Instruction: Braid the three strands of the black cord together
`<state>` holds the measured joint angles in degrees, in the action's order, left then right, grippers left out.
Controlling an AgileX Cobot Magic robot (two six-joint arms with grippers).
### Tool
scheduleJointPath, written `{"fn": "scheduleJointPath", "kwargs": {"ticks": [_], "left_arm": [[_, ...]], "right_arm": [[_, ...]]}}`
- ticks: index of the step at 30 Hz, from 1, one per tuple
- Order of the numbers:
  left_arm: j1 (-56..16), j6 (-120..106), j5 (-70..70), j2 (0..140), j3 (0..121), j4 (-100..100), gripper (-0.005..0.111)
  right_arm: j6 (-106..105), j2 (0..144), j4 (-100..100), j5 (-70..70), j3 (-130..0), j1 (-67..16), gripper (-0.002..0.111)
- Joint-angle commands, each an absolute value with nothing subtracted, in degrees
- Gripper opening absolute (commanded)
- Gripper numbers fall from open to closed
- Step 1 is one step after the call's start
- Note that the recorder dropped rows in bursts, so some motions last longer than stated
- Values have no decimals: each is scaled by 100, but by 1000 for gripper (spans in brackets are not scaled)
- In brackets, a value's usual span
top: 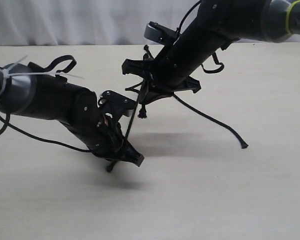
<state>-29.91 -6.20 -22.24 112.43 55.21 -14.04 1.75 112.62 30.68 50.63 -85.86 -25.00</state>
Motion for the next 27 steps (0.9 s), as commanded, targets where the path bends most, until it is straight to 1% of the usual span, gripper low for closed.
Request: {"fn": "scheduleJointPath", "kwargs": {"ticks": [1,5,7,10,16,19,23,24,26,27], "left_arm": [[-3125,-617,-3245,11404,5334,-1633,11],[-3125,-617,-3245,11244,5334,-1712,32],[-3125,-617,-3361,11122,5334,-1711,39],[-3125,-617,-3625,10884,5334,-1658,43],[-3125,-617,-4368,10194,5334,-1420,43],[-3125,-343,-4815,9406,5334,-808,43],[-3104,657,-4885,8943,5334,206,43],[-3104,968,-4978,8862,5334,608,43],[-3104,1012,-5051,8858,5334,792,43],[-3104,1022,-5051,8858,5334,817,43]], "right_arm": [[67,11222,3239,4771,-8555,-2566,4],[124,11222,3263,4474,-8531,-2612,4],[260,11222,3263,4338,-8531,-2612,4],[260,11222,3263,4197,-8531,-2612,4],[260,11301,3474,4117,-8531,-2646,6],[260,11538,3570,3871,-8531,-2966,21],[260,11828,3582,3758,-8531,-3187,33],[274,11924,3628,3758,-8531,-3216,38],[274,11943,3633,3841,-8531,-3193,45],[274,11913,3615,3858,-8531,-3162,46]]}}
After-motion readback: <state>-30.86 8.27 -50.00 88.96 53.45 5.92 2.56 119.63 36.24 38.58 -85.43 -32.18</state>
